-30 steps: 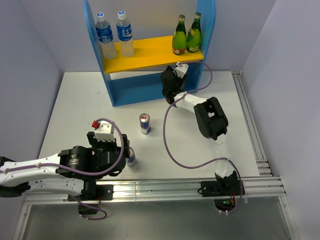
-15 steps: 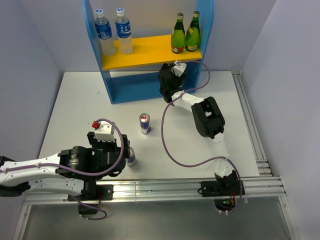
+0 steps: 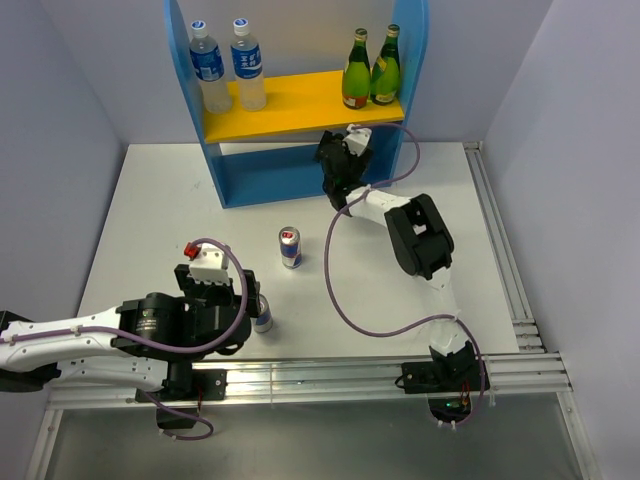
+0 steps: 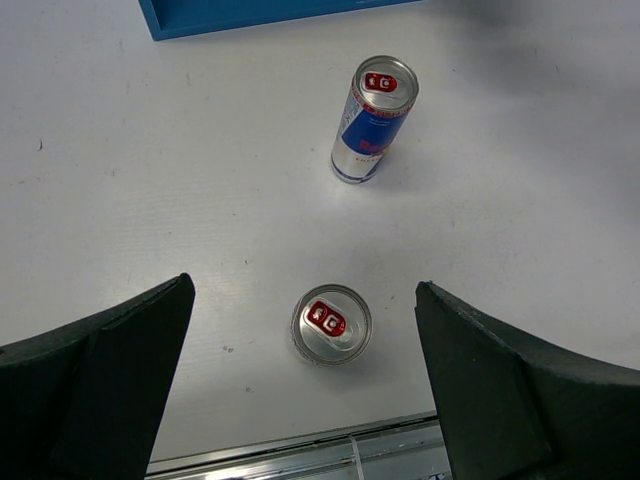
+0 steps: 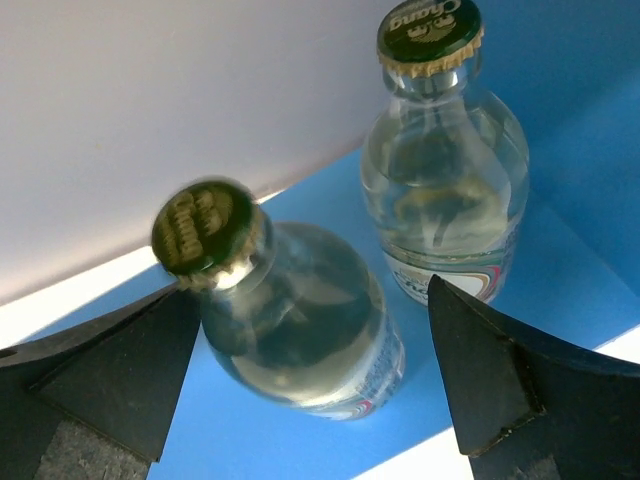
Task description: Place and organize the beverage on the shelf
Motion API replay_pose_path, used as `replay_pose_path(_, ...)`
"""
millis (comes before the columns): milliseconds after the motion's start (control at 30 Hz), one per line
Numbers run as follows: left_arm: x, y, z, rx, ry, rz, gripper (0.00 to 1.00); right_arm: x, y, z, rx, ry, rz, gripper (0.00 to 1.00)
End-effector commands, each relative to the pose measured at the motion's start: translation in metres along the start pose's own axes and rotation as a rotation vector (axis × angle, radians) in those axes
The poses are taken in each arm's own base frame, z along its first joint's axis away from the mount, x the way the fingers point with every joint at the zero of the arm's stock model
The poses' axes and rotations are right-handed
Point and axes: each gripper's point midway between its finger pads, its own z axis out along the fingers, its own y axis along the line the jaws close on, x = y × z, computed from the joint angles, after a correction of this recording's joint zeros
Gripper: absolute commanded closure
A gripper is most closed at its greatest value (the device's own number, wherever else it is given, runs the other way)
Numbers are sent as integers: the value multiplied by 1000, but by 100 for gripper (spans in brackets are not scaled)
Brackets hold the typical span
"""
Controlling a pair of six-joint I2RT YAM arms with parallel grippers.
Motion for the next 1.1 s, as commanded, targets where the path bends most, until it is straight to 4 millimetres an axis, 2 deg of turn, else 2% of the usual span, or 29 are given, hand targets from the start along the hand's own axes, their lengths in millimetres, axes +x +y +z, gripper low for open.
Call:
replay_pose_path(0, -12, -1, -4, 2, -27, -23, 1, -41, 28, -19, -124, -41, -35, 0)
replay_pose_path(367, -11, -2, -3, -6, -27, -15, 1, -33, 22, -43, -174, -12, -49, 0)
replay_pose_path(433, -11, -1, -3, -8, -29, -15, 1, -38, 23, -49, -189, -18, -46, 0)
replay_pose_path(633, -11, -6, -1, -3, -33, 3, 1, -46, 17, -79, -245, -19, -37, 0)
replay_pose_path(667, -11, -6, -1, -5, -34, 9, 1, -38, 12, -86, -244, -5, -51, 0)
replay_pose_path(700, -12, -5, -1, -10, -38, 10, 1, -49, 15, -95, -261, -22, -33, 0)
replay_pose_path(733, -12, -5, -1, -12, -39, 14, 1, -51, 14, -101, -268, -22, -34, 0)
replay_pose_path(767, -13, -5, 0, -15, -42, 17, 1, -43, 8, -111, -268, -7, -50, 0)
replay_pose_path(800, -14, -6, -1, -12, -44, 14, 1, -58, 7, -123, -266, -30, -38, 0)
replay_pose_path(833, -13, -8, -1, -10, -40, 19, 1, -61, 4, -132, -266, -33, -44, 0)
replay_pose_path(867, -15, -8, -1, -9, -40, 15, 1, -52, -8, -143, -249, -13, -66, 0)
replay_pose_path(900, -14, -11, -2, -4, -33, 11, 1, -66, -5, -165, -268, -17, -53, 0)
replay_pose_path(933, -12, -16, -1, 9, -22, 15, 1, -50, -15, -179, -283, 20, -83, 0)
replay_pose_path(967, -10, -18, 0, 16, -18, 23, 1, -45, -12, -195, -335, 46, -104, 0)
replay_pose_path(1000, -8, -19, 0, 17, -15, 26, 1, -54, -1, -222, -422, 54, -88, 0)
replay_pose_path(1033, -6, -22, 2, 12, -10, 28, 1, -48, 3, -239, -478, 76, -93, 0)
replay_pose_path(1067, -4, -24, 2, 13, -7, 33, 1, -26, -5, -256, -520, 118, -129, 0)
